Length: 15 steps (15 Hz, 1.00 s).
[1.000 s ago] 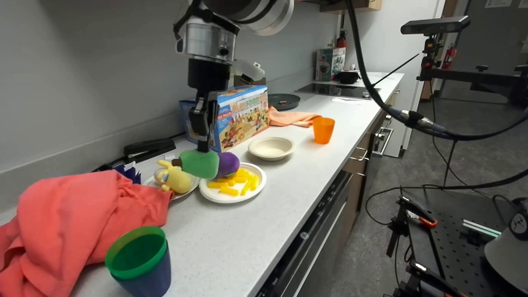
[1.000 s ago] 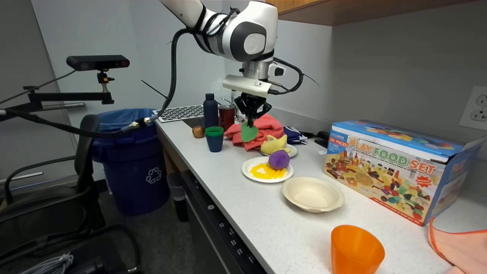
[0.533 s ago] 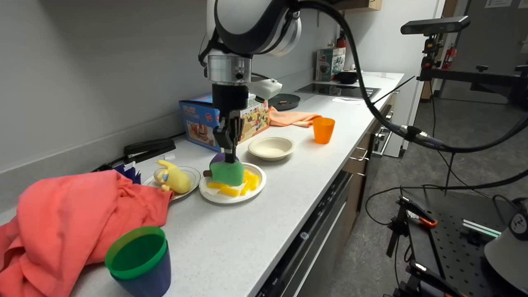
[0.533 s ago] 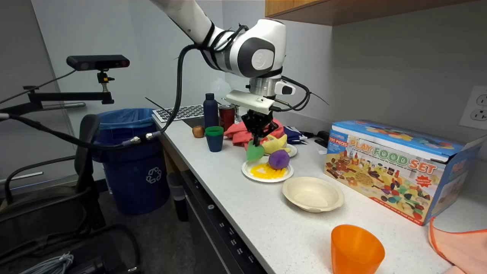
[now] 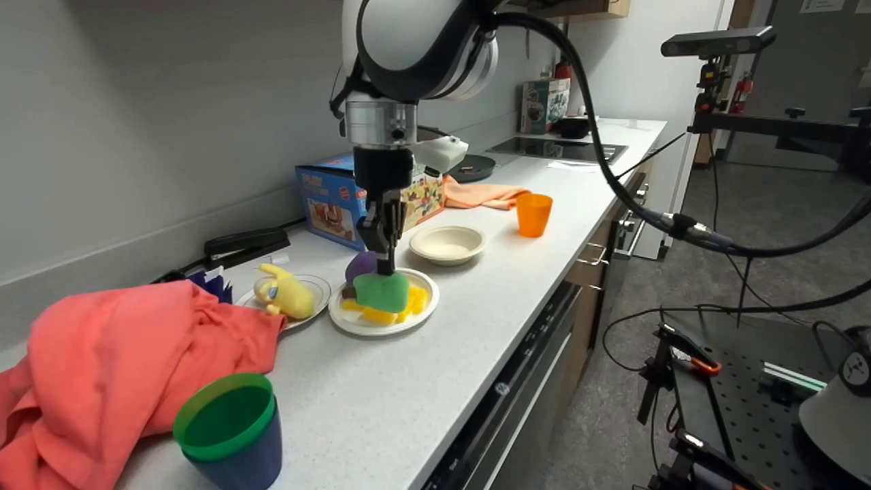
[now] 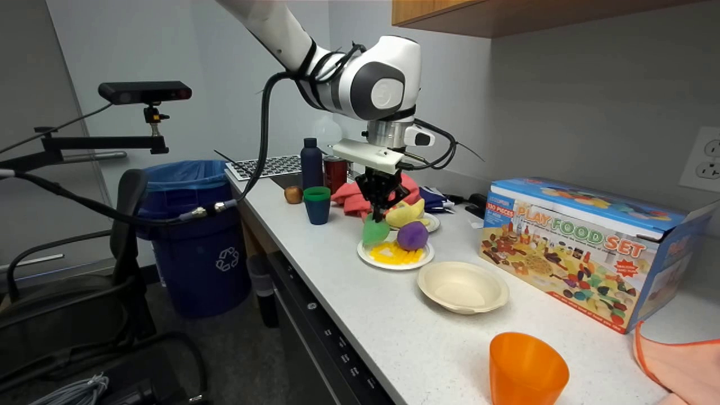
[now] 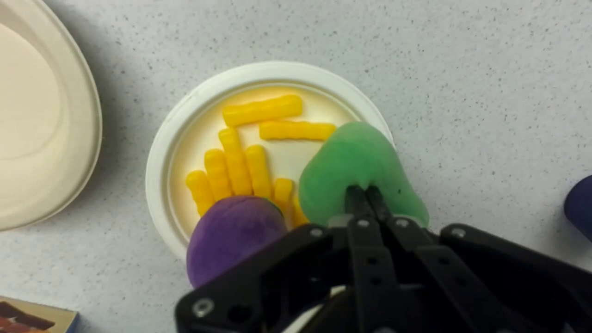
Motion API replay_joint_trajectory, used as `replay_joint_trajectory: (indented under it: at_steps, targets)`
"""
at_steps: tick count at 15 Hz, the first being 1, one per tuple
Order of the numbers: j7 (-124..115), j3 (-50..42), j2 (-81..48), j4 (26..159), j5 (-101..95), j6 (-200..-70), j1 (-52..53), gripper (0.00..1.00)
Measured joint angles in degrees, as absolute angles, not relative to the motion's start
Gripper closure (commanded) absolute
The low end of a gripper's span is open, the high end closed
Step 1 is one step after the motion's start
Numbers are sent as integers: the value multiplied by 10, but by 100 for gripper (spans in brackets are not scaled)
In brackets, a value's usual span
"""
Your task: Remove the green object from the cup
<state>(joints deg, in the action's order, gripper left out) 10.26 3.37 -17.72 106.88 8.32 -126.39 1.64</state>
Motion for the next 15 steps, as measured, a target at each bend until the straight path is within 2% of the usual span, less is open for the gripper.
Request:
replay_joint_trajectory:
  at_steps: [3, 4, 6, 14, 15]
  targets:
    - [103, 34, -177, 1069, 83, -1264, 16, 100]
    - [103, 34, -177, 1069, 83, -1264, 16, 73]
    - [103, 34, -177, 1069, 83, -1264, 16, 66]
    - [135, 65, -170, 1066, 92, -1251, 20, 4]
    - [149, 80, -167, 1066, 98, -1238, 24, 1]
